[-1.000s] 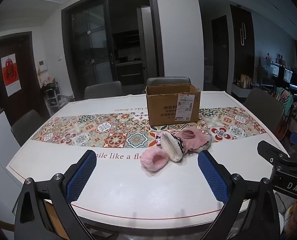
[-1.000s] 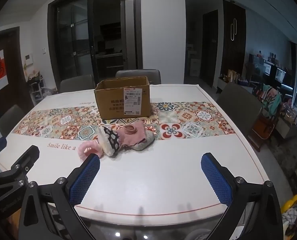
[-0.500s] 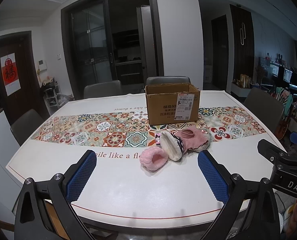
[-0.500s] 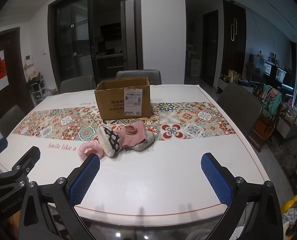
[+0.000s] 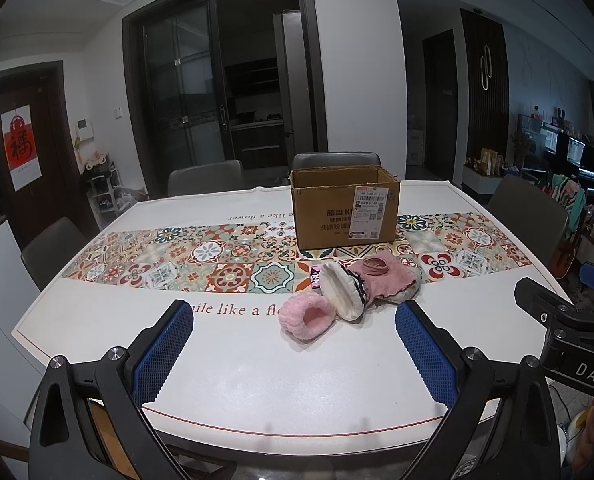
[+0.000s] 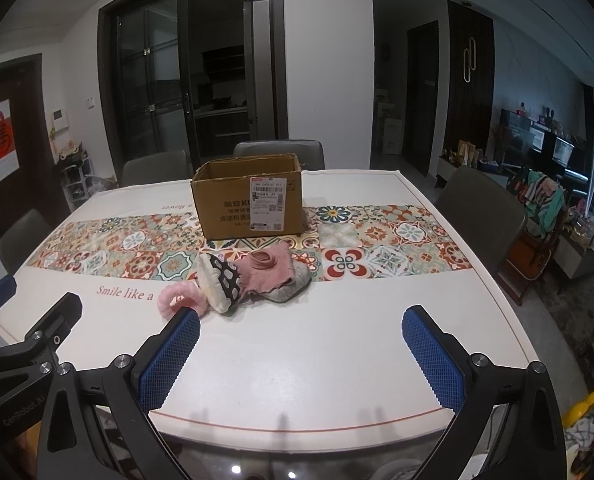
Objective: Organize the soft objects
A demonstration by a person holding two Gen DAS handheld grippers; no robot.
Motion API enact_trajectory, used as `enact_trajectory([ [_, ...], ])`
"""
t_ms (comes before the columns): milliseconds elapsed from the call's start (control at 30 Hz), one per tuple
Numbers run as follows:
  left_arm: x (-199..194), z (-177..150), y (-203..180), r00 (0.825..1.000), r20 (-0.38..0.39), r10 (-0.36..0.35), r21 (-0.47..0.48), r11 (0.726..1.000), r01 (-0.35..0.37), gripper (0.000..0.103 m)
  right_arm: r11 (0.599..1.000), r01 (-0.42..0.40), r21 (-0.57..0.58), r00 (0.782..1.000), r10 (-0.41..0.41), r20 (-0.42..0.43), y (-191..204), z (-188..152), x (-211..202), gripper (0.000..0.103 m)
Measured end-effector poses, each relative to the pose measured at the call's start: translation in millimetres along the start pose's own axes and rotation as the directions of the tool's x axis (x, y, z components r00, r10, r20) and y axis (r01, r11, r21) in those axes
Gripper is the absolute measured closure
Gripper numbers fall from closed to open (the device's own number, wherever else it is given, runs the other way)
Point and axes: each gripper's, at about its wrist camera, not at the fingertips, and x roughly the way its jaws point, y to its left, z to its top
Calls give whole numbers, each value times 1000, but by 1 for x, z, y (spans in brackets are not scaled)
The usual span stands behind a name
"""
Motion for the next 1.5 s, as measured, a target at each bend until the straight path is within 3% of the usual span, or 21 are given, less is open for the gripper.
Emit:
enact_trajectory([
  [1500,11,-3,7,1000,-26,-13,1,1000,14,0,1000,-18,-9,1000,18,-11,13,4,6,1],
])
